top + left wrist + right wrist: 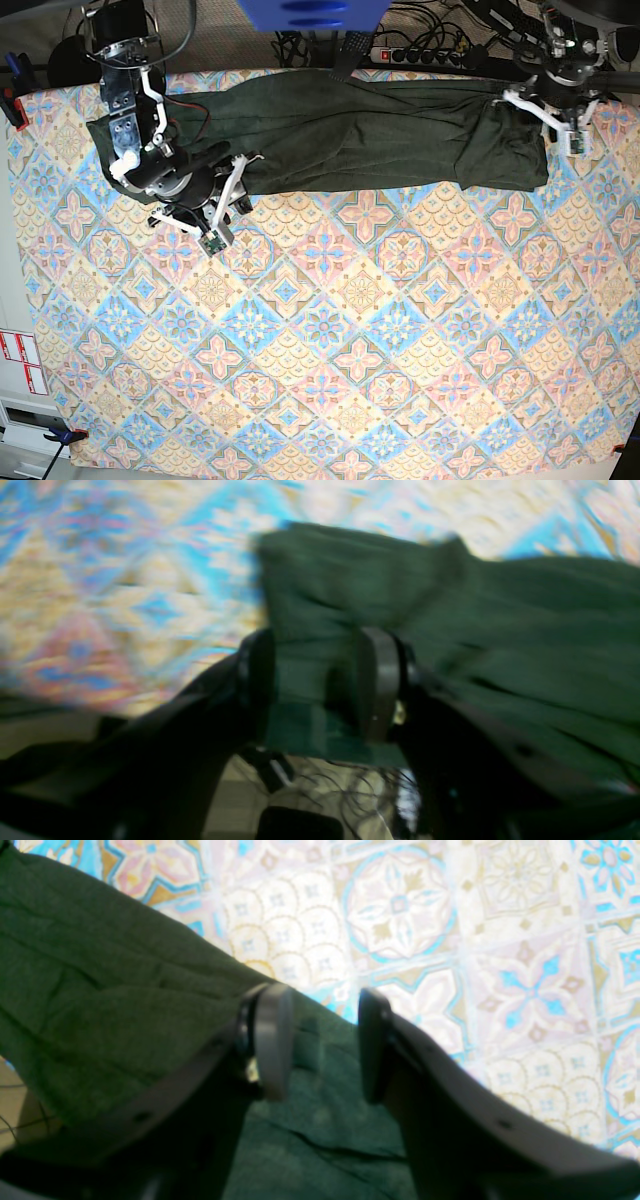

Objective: Fold the T-shirt properly
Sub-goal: 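Grasp the shirt end corner with the left gripper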

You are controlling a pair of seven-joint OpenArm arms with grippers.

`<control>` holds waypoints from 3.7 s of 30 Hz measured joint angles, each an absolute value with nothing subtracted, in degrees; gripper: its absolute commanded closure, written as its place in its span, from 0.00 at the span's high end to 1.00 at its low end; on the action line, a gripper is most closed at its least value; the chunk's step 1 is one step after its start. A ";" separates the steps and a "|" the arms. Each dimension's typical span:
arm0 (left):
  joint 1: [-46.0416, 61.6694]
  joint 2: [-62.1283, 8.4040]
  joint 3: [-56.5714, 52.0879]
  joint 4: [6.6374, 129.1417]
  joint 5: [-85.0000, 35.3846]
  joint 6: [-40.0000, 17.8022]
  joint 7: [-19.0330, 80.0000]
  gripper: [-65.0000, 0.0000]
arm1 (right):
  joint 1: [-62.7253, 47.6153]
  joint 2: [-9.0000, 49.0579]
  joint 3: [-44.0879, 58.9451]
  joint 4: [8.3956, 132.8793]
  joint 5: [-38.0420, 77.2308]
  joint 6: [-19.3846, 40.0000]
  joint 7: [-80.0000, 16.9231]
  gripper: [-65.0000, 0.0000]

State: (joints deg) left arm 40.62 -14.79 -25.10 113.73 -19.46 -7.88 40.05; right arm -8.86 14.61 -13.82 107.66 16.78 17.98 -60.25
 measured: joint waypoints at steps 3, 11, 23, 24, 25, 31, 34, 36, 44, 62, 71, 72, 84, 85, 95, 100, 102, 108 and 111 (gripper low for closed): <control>40.64 -16.86 -25.71 113.43 -19.44 -7.79 40.10 0.43 | -8.84 14.57 -13.93 107.63 16.86 18.00 -60.25 0.34; 31.92 -23.33 -25.47 106.76 -27.88 -8.49 58.24 0.56 | -8.71 14.52 -14.02 107.63 16.93 18.04 -60.49 0.34; 27.27 -30.39 -24.34 95.29 -38.98 -8.36 59.29 0.57 | -8.69 14.50 -14.02 107.61 16.84 18.00 -60.45 0.34; 26.70 -30.98 -23.59 94.24 -39.11 -8.38 59.13 0.57 | -8.73 14.48 -14.04 107.63 16.93 18.00 -60.45 0.34; 26.24 -31.42 -22.46 93.45 -39.11 -8.38 59.13 0.57 | -8.73 14.48 -14.04 107.63 16.93 18.00 -60.47 0.34; 25.02 -31.09 -16.73 91.02 -39.38 -8.43 59.02 0.57 | -8.73 14.50 -14.02 107.63 16.91 18.00 -60.47 0.34; 24.10 -30.20 -16.08 90.04 -38.68 -8.34 59.02 0.57 | -8.75 14.48 -14.04 107.61 16.91 17.98 -60.47 0.34; 23.09 -29.34 -15.49 88.53 -38.41 -8.23 58.85 0.57 | -8.73 14.46 -14.04 107.63 16.93 18.04 -60.42 0.34; 20.93 -30.35 -9.08 83.37 -38.63 -8.14 54.24 0.57 | -8.82 14.59 -13.87 107.63 16.91 18.00 -60.51 0.34; 20.80 -30.94 -2.55 83.46 -44.86 -9.50 52.36 0.31 | -8.73 14.57 -13.82 107.63 16.93 18.00 -60.47 0.34; 20.80 -30.79 -2.50 83.44 -45.28 -10.39 52.49 0.33 | -8.73 14.59 -13.82 107.63 16.93 18.00 -60.47 0.34; 20.80 -30.81 -2.48 83.44 -45.28 -10.39 52.49 0.33 | -8.73 14.59 -13.82 107.63 16.93 18.00 -60.47 0.34; 21.26 -36.58 -4.73 83.02 -47.11 -11.38 54.74 0.61 | -8.73 14.59 -13.82 107.63 16.97 18.00 -60.45 0.34; 21.37 -37.06 -4.75 83.02 -46.50 -11.18 54.92 0.67 | -8.75 14.59 -13.87 107.63 16.95 18.00 -60.47 0.34; 21.47 -39.24 -4.75 85.23 -46.50 -11.18 55.13 0.92 | -8.73 14.59 -13.93 107.63 16.93 17.98 -60.42 0.34; 21.39 -39.22 -4.75 84.68 -46.54 -11.27 55.07 0.92 | -8.86 14.52 -13.91 107.63 16.91 17.98 -60.49 0.34; 21.04 -39.20 -4.64 83.11 -46.54 -11.27 55.02 0.92 | -8.84 14.59 -13.93 107.63 16.93 18.00 -60.45 0.34; 20.97 -39.03 -4.64 82.39 -46.35 -11.20 54.98 0.92 | -8.88 14.61 -13.93 107.63 16.91 18.00 -60.49 0.34; 20.93 -38.15 -4.71 82.39 -41.91 -11.20 54.61 0.92 | -8.84 14.59 -13.91 107.63 16.93 17.98 -60.45 0.34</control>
